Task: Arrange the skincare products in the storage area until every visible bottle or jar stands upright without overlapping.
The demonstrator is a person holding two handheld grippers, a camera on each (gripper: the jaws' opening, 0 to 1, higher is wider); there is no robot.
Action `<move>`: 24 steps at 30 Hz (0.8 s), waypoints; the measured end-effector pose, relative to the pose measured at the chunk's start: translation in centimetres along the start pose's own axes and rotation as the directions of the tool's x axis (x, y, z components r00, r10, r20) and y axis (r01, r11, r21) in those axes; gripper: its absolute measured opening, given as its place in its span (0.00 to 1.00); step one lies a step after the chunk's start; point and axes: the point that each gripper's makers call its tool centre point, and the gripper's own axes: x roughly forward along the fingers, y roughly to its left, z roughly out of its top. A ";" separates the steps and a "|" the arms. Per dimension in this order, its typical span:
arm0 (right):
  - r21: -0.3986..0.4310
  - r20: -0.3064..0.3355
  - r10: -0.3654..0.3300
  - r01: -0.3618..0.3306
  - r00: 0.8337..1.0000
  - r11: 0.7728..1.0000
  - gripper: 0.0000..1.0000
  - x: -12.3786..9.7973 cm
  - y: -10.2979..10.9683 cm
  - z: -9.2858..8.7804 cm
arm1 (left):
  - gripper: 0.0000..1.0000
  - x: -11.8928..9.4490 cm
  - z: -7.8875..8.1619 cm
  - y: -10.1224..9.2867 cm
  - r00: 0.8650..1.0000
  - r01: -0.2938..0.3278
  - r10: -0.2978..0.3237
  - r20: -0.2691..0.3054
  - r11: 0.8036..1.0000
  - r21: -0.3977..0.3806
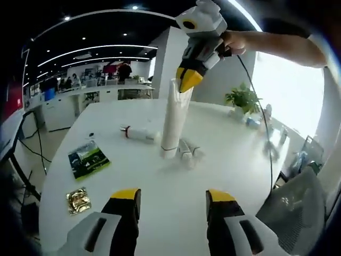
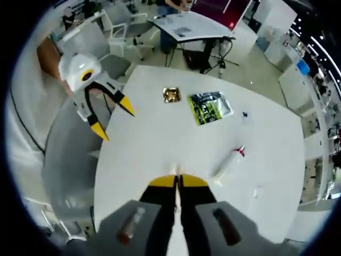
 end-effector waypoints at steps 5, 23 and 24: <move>0.006 -0.016 -0.018 0.018 1.000 1.000 0.01 0.9 -2.5 0.4 | 0.50 -0.2 -0.4 1.3 0.999 -0.039 0.039 0.007 0.999 -0.025; -0.018 -0.082 -0.035 0.034 0.996 0.999 0.01 4.0 -10.1 1.5 | 0.49 -0.5 -1.4 2.6 0.996 -0.088 0.088 -0.010 0.995 -0.048; -0.010 -0.084 -0.028 0.028 0.996 1.000 0.01 4.1 -10.3 1.6 | 0.49 -0.5 -1.5 2.6 0.996 -0.088 0.087 -0.013 0.995 -0.047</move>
